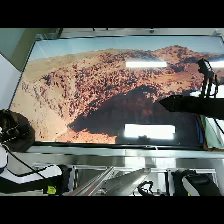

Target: Fold the shirts.

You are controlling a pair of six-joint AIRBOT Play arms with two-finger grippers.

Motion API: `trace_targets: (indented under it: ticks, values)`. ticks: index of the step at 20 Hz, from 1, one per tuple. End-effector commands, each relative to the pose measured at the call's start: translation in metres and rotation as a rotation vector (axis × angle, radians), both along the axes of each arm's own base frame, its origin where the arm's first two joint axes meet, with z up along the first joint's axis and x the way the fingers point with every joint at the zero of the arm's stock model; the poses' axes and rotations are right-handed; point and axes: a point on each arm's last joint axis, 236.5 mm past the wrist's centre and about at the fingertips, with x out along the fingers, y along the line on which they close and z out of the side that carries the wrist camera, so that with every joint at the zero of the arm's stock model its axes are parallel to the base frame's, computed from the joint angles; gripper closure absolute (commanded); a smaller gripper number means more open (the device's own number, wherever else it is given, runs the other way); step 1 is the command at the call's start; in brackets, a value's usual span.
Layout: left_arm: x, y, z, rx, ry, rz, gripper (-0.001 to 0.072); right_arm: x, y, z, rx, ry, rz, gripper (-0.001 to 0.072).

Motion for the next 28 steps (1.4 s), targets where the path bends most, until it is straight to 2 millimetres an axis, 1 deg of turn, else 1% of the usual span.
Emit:
trace_targets:
  ticks: [1,2,3,4,5,6,7,8,9,10,11,12,13,14,15,16,17,19,20,21,22,23,24,26,28]
  values:
    - [-0.002,0.015,-0.020,-0.054,0.072,-0.011,0.0692,0.000,0.000,0.000,0.000,-0.001,0.000,0.0684]
    - [0.007,0.016,-0.011,-0.043,0.066,-0.025,0.0693,0.000,0.000,0.000,0.000,-0.001,0.000,0.0684]
    - [0.020,0.016,0.001,-0.022,0.038,-0.041,0.0693,0.000,0.000,0.000,0.001,0.000,0.000,0.0684]
    - [0.040,0.013,0.017,-0.009,-0.018,-0.056,0.0693,0.000,0.000,0.000,0.001,0.000,0.000,0.0684]
    - [0.069,0.001,0.037,-0.015,-0.113,-0.078,0.0693,0.000,0.000,0.000,0.001,0.000,0.000,0.0684]
    - [0.101,-0.018,0.061,-0.032,-0.224,-0.116,0.0693,0.000,0.000,0.000,0.001,-0.001,0.000,0.0684]
    - [0.131,-0.041,0.089,-0.052,-0.331,-0.166,0.0692,0.000,0.000,0.000,0.001,-0.001,0.000,0.0684]
    - [0.159,-0.069,0.120,-0.067,-0.429,-0.239,0.0692,0.000,0.000,0.001,0.002,-0.001,0.000,0.0684]
    - [0.184,-0.104,0.158,-0.075,-0.524,-0.327,0.0692,0.000,0.000,0.000,0.001,-0.001,0.000,0.0684]
    - [0.201,-0.142,0.197,-0.078,-0.608,-0.424,0.0692,0.000,0.000,0.000,0.001,-0.001,0.000,0.0684]
    - [0.213,-0.182,0.233,-0.081,-0.685,-0.524,0.0692,0.000,0.000,0.000,0.001,-0.001,0.000,0.0684]
    - [0.220,-0.226,0.271,-0.083,-0.770,-0.638,0.0692,0.000,0.000,0.000,0.001,-0.001,0.000,0.0684]
    - [0.222,-0.268,0.301,-0.103,-0.852,-0.722,0.0692,0.000,0.000,0.000,0.001,-0.001,0.000,0.0684]
    - [0.220,-0.312,0.327,-0.141,-0.927,-0.803,0.0692,0.000,0.000,0.000,0.001,-0.001,0.000,0.0684]
    - [0.214,-0.351,0.341,-0.181,-0.961,-0.886,0.0692,0.000,0.000,0.000,0.001,-0.001,0.000,0.0684]
    - [0.207,-0.392,0.349,-0.234,-0.979,-0.960,0.0692,0.000,0.000,0.000,0.001,-0.001,0.000,0.0684]
    - [0.200,-0.424,0.348,-0.285,-0.979,-1.008,0.0692,0.000,0.000,0.000,0.000,-0.001,0.000,0.0684]
    - [0.189,-0.490,0.330,-0.380,-0.945,-1.101,0.0692,0.000,0.000,0.000,0.001,-0.001,0.000,0.0684]
    - [0.185,-0.521,0.315,-0.418,-0.917,-1.145,0.0692,0.000,0.000,0.000,0.001,-0.001,0.000,0.0684]
    - [0.181,-0.548,0.300,-0.448,-0.888,-1.181,0.0692,0.000,0.000,0.000,0.001,-0.001,0.000,0.0684]
    - [0.178,-0.570,0.280,-0.467,-0.846,-1.215,0.0693,0.000,0.000,0.000,0.001,0.000,0.000,0.0684]
    - [0.175,-0.587,0.259,-0.483,-0.797,-1.226,0.0692,0.000,0.000,0.000,0.001,-0.001,0.000,0.0684]
    - [0.173,-0.600,0.233,-0.489,-0.732,-1.236,0.0692,0.000,0.000,0.000,0.000,-0.001,0.000,0.0683]
    - [0.163,-0.621,0.186,-0.515,-0.609,-1.246,0.0692,0.000,0.000,0.000,0.000,-0.001,0.000,0.0683]
    - [0.153,-0.636,0.146,-0.554,-0.498,-1.248,0.0692,0.000,0.000,0.000,0.000,-0.001,-0.002,0.0684]
